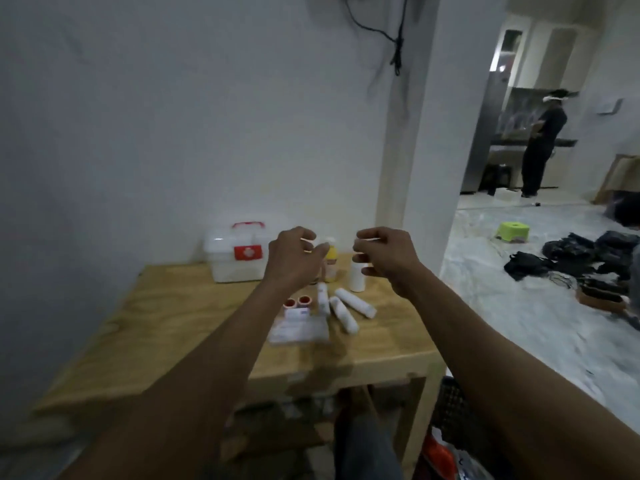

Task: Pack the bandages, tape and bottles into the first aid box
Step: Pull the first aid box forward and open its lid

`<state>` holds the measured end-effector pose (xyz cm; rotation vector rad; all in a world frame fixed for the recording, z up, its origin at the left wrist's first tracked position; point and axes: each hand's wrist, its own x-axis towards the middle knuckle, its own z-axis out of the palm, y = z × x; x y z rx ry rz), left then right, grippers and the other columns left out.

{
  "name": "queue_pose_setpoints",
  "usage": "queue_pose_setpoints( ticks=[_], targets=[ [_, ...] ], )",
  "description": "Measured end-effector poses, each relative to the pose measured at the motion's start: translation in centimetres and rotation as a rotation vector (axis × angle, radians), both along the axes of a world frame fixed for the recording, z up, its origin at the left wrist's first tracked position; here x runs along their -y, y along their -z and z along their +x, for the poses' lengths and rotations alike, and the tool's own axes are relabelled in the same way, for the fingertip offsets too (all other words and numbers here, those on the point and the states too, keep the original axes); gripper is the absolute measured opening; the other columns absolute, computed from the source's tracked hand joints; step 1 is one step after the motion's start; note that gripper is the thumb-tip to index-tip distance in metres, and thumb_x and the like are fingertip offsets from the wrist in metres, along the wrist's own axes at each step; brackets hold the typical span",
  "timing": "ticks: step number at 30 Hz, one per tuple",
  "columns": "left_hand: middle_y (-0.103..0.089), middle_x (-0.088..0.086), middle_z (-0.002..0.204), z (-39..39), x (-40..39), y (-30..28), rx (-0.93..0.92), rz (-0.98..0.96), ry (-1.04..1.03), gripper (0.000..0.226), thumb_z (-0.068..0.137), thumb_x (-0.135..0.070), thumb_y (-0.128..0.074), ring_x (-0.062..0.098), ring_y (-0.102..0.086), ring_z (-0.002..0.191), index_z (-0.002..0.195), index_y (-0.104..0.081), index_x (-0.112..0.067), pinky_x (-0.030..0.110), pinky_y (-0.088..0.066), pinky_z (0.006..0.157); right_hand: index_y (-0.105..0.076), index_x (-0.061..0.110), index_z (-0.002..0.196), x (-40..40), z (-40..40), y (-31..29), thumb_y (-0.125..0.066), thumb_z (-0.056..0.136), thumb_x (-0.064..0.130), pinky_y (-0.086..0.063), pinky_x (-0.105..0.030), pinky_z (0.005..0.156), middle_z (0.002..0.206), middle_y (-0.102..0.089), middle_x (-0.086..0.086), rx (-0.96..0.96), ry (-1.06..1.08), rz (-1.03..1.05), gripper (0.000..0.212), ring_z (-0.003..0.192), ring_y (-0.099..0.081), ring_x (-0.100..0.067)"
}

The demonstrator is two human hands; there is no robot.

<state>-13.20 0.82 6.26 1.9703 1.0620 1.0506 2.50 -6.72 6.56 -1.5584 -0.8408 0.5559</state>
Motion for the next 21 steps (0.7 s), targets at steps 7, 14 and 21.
queue_pose_setpoints(
  ticks=[7, 14, 21],
  targets=[
    [-0.072, -0.002, 0.088, -9.5, -3.3, -1.0, 0.071, -0.074, -0.167, 0.030, 0.083, -0.032, -0.073, 0.015, -0.066, 0.078, 0.107, -0.070, -0.016, 0.030, -0.055, 0.074, -0.069, 0.007, 0.107, -4.3, -5.8, -1.3, -0.070, 0.089, 0.013, -0.059, -0.036, 0.069, 0.098, -0.074, -0.015, -0.014, -0.178, 0.001, 0.019, 0.078, -0.073, -0.020],
    [-0.070, -0.001, 0.093, -13.5, -8.2, 0.3, 0.064, -0.093, -0.269, 0.024, 0.083, -0.030, -0.074, 0.023, -0.069, 0.082, 0.104, -0.070, -0.018, 0.035, -0.057, 0.075, -0.071, 0.012, 0.105, -9.7, -7.0, 0.2, -0.071, 0.088, 0.016, -0.063, -0.039, 0.075, 0.099, -0.074, -0.012, 0.015, -0.153, -0.006, 0.018, 0.086, -0.074, -0.021],
    [-0.067, 0.007, 0.119, -12.8, -14.7, 2.6, -0.028, -0.067, -0.325, 0.043, 0.087, -0.032, -0.069, 0.021, -0.065, 0.102, 0.126, -0.062, -0.013, 0.031, -0.047, 0.087, -0.058, 0.016, 0.134, -16.1, -8.1, 3.1, -0.063, 0.094, 0.027, -0.049, -0.033, 0.094, 0.135, -0.060, -0.006, 0.257, -0.062, -0.023, 0.042, 0.114, -0.060, -0.019]
  ],
)
